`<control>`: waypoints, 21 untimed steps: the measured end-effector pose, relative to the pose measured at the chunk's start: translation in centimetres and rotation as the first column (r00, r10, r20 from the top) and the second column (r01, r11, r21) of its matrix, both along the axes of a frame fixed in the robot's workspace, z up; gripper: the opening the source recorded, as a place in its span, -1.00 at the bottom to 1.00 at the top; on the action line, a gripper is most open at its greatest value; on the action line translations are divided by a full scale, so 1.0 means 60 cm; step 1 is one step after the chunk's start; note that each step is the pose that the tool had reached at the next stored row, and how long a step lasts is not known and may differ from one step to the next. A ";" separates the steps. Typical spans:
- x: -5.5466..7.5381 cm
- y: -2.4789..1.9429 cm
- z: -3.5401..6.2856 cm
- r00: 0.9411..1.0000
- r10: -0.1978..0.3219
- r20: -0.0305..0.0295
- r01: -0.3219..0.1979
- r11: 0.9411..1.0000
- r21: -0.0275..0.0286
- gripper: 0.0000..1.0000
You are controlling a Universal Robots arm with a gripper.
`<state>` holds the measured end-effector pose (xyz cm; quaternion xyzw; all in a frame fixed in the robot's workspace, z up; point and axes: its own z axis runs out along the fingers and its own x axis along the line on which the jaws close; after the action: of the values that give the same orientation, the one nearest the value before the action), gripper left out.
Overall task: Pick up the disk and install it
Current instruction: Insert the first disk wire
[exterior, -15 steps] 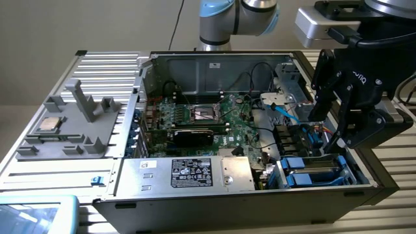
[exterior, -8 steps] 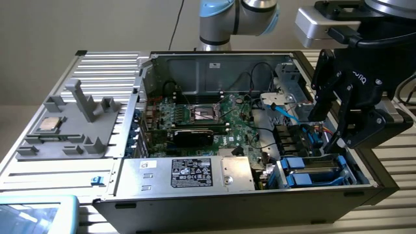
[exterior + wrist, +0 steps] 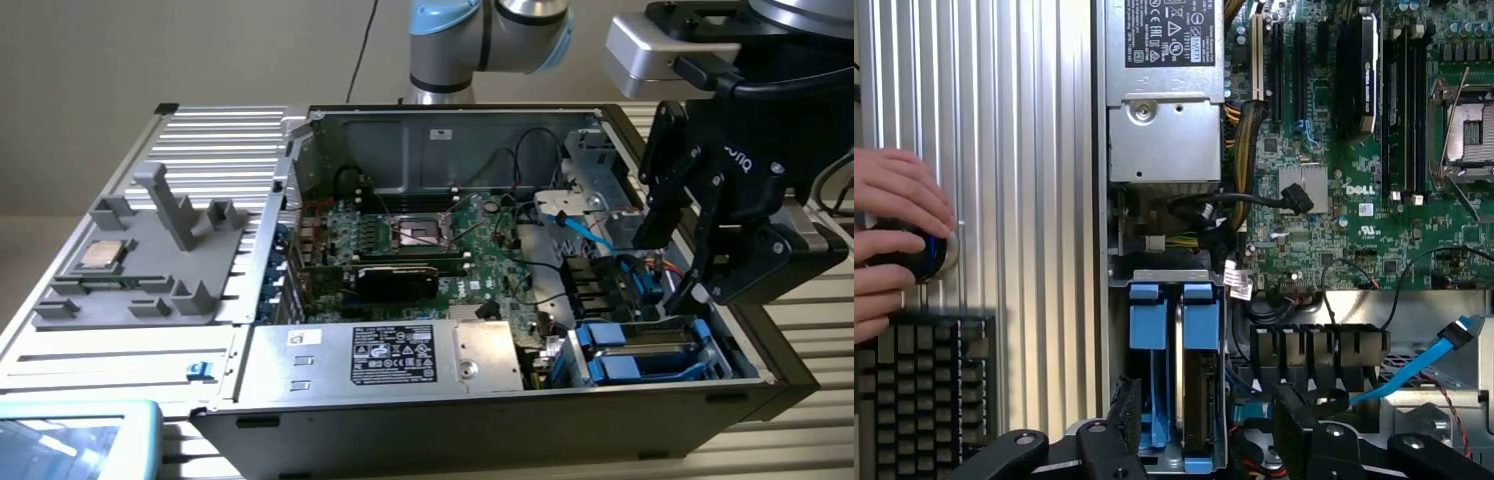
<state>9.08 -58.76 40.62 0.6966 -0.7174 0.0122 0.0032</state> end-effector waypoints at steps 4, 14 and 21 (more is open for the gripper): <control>0.008 0.0064 -0.001 1.000 0.000 0.000 0.000 1.000 -0.001 0.26; 0.047 0.0173 -0.012 1.000 -0.008 0.000 0.008 1.000 -0.001 0.26; 0.064 0.0413 -0.021 1.000 -0.009 0.000 0.009 1.000 -0.001 0.26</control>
<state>12.91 -56.28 39.37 0.6934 -0.7204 0.0125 0.0035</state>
